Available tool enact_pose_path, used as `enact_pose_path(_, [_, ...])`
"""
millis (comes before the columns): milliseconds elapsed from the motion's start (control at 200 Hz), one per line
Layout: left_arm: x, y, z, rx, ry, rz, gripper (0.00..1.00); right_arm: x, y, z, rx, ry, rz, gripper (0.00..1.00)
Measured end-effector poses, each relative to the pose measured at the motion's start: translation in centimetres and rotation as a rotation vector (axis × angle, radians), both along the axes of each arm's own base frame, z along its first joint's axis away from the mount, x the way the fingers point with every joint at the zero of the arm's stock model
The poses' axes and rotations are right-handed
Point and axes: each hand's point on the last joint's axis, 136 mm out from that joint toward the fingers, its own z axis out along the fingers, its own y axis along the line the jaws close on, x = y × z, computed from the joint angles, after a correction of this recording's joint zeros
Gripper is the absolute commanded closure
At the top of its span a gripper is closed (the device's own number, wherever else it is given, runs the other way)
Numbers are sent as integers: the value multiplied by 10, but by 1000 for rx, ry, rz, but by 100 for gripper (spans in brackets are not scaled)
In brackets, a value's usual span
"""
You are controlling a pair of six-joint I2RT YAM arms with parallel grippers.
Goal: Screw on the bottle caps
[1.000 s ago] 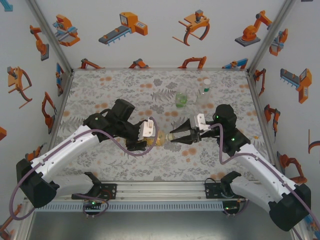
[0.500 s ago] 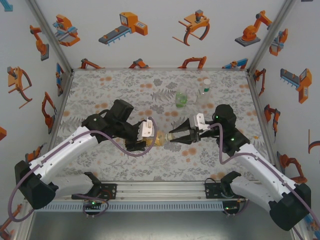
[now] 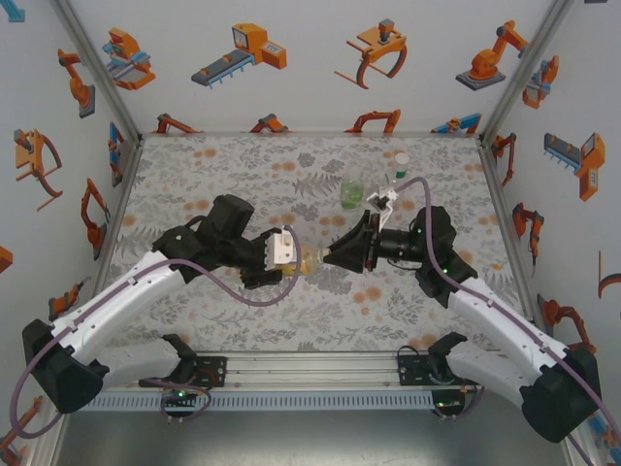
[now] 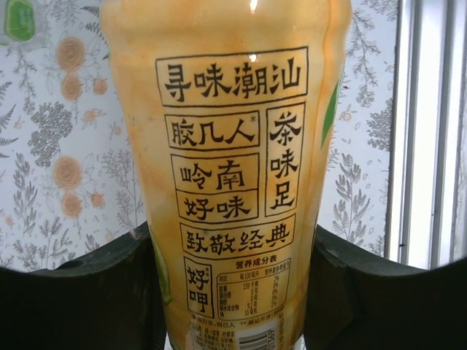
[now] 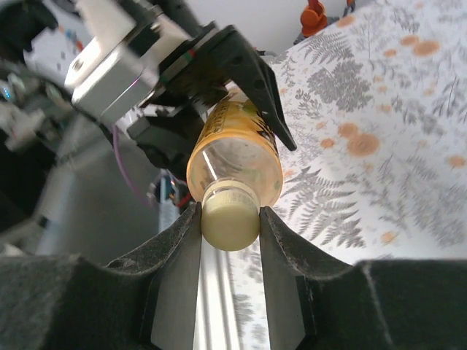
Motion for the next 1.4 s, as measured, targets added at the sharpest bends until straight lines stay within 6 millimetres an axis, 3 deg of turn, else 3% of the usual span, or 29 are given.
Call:
enact_pose_path(250, [12, 4, -3, 29, -30, 60, 100, 28, -4, -27, 21, 529, -178, 100])
enact_pose_path(606, [16, 9, -11, 67, -36, 86, 100, 37, -2, -56, -16, 988, -269, 100])
enact_pose_path(971, [17, -3, -6, 3, -16, 95, 100, 39, -7, -40, -137, 1000, -343, 100])
enact_pose_path(1222, [21, -32, -21, -121, -50, 86, 100, 40, -23, -35, -274, 936, -437, 100])
enact_pose_path(1397, [27, -58, -35, -193, -79, 50, 100, 40, -37, -38, -373, 894, -509, 91])
